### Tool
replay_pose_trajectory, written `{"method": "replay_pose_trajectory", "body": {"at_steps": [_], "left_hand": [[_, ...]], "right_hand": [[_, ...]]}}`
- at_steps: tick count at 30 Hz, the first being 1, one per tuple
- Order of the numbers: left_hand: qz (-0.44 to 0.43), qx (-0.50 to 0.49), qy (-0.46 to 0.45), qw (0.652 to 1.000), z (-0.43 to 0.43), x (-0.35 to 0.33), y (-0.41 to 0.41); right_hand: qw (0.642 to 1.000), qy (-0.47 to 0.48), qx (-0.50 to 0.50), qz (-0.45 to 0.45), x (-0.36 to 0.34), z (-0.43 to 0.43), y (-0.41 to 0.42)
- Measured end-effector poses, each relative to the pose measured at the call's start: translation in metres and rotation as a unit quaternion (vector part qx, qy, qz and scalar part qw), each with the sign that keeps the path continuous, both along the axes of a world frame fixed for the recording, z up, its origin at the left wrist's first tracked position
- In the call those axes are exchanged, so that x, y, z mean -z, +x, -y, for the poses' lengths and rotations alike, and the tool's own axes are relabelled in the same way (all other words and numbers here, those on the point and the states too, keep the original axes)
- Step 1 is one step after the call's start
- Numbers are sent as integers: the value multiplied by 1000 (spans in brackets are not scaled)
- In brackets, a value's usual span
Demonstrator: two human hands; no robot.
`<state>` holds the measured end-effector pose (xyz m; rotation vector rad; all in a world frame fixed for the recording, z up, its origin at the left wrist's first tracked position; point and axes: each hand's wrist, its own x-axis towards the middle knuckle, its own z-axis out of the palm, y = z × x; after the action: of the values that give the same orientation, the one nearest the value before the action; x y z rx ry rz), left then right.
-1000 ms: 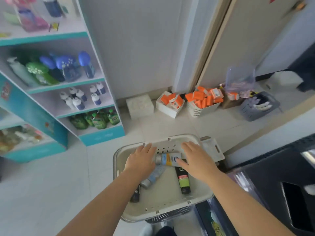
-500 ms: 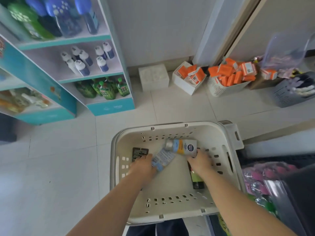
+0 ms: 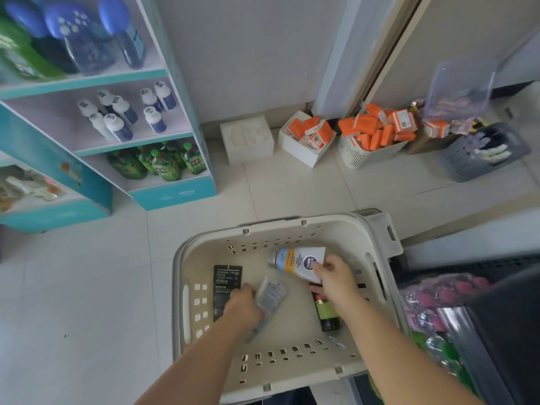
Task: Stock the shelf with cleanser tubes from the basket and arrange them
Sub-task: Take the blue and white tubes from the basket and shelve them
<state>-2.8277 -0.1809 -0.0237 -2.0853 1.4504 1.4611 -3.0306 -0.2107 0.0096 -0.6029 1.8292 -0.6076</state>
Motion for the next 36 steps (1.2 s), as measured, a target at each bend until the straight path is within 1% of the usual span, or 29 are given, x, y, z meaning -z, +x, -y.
{"method": "replay_pose_trajectory", "body": {"at_steps": [1, 3, 5, 6, 7, 9, 12, 16, 18, 23, 26, 30, 36], "left_hand": [[-12, -7, -6, 1000, -1, -4, 3], [-70, -69, -13, 995, 0, -21, 6], [-141, -143, -22, 979, 5, -45, 11], [-181, -164, -32, 969, 8, -59, 12], [-222, -172, -42, 959, 11, -74, 13], [-306, -163, -62, 936, 17, -111, 12], [-380, -111, -83, 915, 21, -162, 6], [-429, 0, -84, 899, 24, -217, -15], [-459, 35, -87, 884, 21, -244, -33], [-535, 150, -93, 826, -3, -305, -96], [-562, 213, -73, 796, -29, -332, -141], [-586, 286, -42, 757, -75, -366, -196], [-603, 375, -12, 704, -171, -412, -276]], "right_hand": [[999, -25, -18, -27, -9, -4, -3], [992, -64, -61, -93, -27, -13, -11], [978, -88, -109, -155, -52, -25, -19], [970, -101, -128, -181, -67, -31, -22], [965, -121, -133, -191, -80, -37, -26], [963, -159, -123, -179, -110, -47, -32], [964, -210, -72, -146, -158, -61, -38], [952, -288, -9, -101, -226, -88, -47], [944, -315, 15, -97, -257, -107, -56], [919, -365, 66, -137, -317, -173, -81], [901, -369, 107, -202, -346, -221, -100], [880, -364, 177, -249, -377, -292, -130], [835, -381, 267, -296, -413, -411, -167]]}}
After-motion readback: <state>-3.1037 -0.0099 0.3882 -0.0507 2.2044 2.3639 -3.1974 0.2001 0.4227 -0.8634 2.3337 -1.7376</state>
